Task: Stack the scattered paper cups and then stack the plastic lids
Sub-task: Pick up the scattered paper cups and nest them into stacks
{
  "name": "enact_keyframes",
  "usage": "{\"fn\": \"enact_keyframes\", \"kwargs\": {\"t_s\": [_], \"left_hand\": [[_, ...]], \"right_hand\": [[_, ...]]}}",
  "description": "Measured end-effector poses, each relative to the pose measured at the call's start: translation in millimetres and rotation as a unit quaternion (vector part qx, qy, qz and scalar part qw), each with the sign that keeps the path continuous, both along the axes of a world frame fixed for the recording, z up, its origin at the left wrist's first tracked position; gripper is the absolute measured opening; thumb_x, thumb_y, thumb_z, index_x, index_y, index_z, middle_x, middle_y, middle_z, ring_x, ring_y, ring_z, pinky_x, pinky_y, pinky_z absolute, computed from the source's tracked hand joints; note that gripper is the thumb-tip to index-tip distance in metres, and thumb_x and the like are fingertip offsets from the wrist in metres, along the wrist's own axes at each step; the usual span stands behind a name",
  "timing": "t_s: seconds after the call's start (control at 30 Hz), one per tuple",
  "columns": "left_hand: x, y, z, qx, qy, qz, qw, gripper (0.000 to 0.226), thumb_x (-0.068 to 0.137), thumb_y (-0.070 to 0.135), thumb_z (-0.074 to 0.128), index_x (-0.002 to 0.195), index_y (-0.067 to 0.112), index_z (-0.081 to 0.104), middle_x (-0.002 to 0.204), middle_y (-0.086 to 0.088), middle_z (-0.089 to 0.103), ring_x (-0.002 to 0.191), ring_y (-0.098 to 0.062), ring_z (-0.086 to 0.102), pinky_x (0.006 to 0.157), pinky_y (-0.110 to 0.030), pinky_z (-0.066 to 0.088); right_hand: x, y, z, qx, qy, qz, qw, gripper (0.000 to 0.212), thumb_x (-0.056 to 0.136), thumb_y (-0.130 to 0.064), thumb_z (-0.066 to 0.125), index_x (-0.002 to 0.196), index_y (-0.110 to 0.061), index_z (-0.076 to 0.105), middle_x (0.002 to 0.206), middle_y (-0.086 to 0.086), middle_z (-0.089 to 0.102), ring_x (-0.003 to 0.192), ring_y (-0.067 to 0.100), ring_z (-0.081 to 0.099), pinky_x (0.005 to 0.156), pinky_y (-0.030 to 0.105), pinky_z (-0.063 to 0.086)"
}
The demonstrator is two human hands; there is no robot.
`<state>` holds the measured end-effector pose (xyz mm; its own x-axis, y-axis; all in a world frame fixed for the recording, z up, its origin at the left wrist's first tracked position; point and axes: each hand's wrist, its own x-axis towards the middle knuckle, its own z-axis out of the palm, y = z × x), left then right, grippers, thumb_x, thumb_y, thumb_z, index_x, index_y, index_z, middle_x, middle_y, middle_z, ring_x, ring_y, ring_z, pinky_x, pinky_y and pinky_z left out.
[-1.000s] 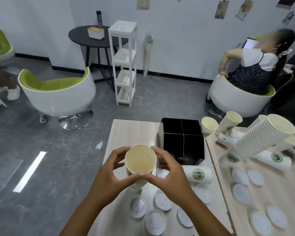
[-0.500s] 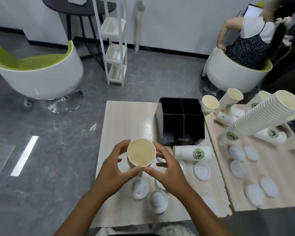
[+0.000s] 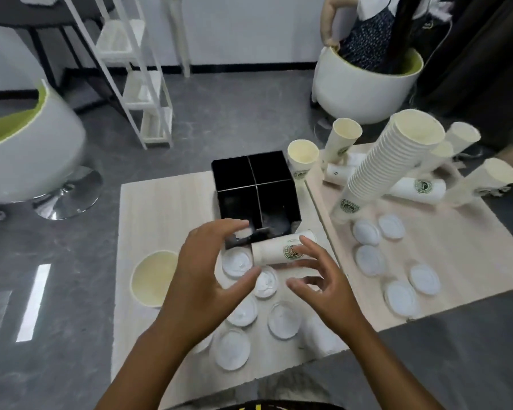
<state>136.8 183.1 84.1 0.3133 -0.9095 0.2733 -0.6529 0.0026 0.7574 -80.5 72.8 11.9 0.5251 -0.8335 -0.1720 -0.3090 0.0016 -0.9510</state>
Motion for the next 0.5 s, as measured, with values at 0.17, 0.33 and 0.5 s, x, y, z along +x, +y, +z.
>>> {"fn": "enact_keyframes", "kwargs": {"t_s": [0.17,0.33,0.5], "left_hand": [[-39,-62,-47,0.067,0.018,-0.060,0.996,0.059,0.082,0.034,0.080,0.136,0.030,0.056,0.133,0.022,0.057,0.125,-0.005,0.055,0.106,-0.033,0.047],[-60,-113,-104,0.163,0.012,-0.051,0.985,0.056,0.081,0.033,0.082,0.132,0.031,0.058,0.128,0.016,0.059,0.119,-0.008,0.055,0.103,-0.036,0.049],[-79,-150,-146,0.227,0.000,-0.041,0.973,0.056,0.083,0.026,0.082,0.135,0.025,0.058,0.132,0.012,0.059,0.124,-0.012,0.052,0.106,-0.031,0.042]], "right_hand": [[-39,-42,-27,0.014,-0.006,-0.033,0.999,0.072,0.086,-0.021,0.084,0.146,-0.042,0.049,0.139,-0.017,0.059,0.124,0.009,0.061,0.090,0.032,0.057],[-57,-82,-79,0.060,0.019,-0.054,0.997,0.070,0.084,-0.027,0.086,0.143,-0.043,0.051,0.135,-0.019,0.060,0.113,0.005,0.062,0.081,0.024,0.055],[-53,-105,-133,0.075,0.062,-0.055,0.994,0.054,0.082,-0.028,0.086,0.131,-0.031,0.063,0.126,-0.017,0.060,0.104,0.008,0.064,0.093,0.026,0.054]]}}
